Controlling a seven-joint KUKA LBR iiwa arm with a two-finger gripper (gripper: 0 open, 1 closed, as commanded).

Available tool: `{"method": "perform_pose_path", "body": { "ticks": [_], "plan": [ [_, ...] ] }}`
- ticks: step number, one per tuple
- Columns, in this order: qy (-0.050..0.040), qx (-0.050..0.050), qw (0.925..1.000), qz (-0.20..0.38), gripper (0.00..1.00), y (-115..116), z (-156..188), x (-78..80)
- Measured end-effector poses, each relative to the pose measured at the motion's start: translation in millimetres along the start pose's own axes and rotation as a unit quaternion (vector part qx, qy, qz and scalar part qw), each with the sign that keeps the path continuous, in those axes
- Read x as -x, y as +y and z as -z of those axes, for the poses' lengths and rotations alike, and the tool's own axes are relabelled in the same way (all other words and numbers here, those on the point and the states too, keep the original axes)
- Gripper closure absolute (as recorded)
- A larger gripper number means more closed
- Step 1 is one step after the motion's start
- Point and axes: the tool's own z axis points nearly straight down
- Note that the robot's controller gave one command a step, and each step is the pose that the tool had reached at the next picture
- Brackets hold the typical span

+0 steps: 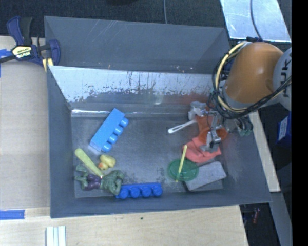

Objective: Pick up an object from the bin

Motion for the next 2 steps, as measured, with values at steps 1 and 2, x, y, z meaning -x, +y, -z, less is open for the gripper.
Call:
{"method": "perform_pose_path", "body": {
  "ticks": [1,2],
  "plan": [
    [0.0002,0.000,1.0000,0.000,1.00,0.4,-0.3,0.0],
    [0.0001,0.000,1.0000,0.000,0.00,0.0,0.0,0.0]
  ]
}}
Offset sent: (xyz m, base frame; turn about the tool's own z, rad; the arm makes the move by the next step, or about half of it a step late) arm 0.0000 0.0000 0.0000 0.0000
